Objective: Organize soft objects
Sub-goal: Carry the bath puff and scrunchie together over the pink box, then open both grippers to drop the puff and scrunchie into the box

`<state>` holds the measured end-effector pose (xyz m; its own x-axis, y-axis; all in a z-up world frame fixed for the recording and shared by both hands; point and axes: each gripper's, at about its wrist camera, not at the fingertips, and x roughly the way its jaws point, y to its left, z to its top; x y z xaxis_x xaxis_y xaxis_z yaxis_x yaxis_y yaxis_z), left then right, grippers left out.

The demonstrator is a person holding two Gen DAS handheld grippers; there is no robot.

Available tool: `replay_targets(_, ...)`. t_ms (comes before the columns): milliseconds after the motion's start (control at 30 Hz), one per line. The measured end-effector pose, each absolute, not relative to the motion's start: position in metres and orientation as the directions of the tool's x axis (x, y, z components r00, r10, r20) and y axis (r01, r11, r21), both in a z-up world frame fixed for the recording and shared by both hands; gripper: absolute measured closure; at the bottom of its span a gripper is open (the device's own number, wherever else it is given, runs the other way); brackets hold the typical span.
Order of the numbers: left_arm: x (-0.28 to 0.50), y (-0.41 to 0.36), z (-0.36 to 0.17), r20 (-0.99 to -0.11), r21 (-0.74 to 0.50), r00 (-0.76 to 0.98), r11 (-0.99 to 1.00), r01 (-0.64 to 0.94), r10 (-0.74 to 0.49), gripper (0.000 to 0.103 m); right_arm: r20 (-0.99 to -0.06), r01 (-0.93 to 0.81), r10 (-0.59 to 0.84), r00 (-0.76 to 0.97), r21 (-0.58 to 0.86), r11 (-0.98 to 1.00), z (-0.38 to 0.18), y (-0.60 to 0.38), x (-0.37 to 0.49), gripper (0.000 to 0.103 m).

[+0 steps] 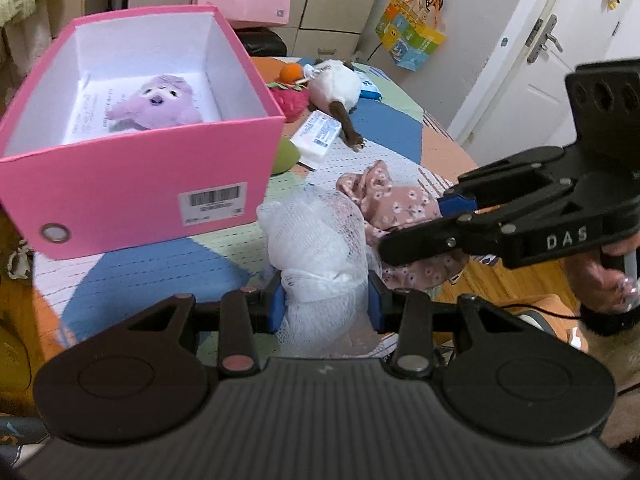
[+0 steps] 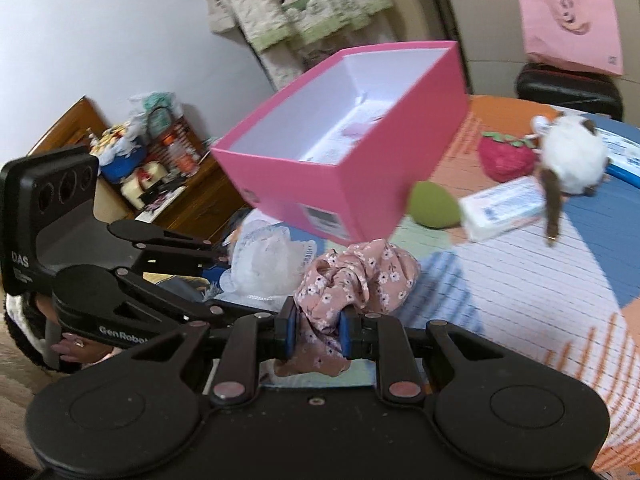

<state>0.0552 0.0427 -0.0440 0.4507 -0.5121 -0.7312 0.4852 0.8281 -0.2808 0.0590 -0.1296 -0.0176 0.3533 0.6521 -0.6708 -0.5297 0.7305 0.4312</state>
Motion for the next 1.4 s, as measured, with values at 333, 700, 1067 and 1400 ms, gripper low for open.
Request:
replay_targets(333, 0.043, 0.077, 0.0, -0.665, -0.255, 0.55, 0.845, 0.469, -0.506, 0.065, -0.613, -0.624, 0.702, 0.363, 0.4, 0.672, 0.028, -0.096, 0.064, 0.079)
replay_targets(700, 0.079, 0.095, 0.041, -0.559, -0.13, 0.706, 0.886, 0.444, -0.435, 0.065, -0.525, -0.698, 0.723, 0.449, 0.3, 0.651, 0.077, -0.061, 0.108, 0.078)
replay_targets(1067, 0.166, 0.1, 0.02, -0.55, 0.044, 0.787, 0.931, 0.363, -0.281, 0.064, -0.537, -0.653, 0.704, 0.465, 0.328, 0.682, 0.048, -0.04, 0.22, 0.078)
replay_targets(1400, 0.212, 0.096, -0.022, -0.698, 0.167, 0.699, 0.914, 0.371, -0.156, 0.062, -0.628, -0.605, 0.677, 0.383, 0.384, 0.698, -0.008, -0.023, 0.293, 0.078)
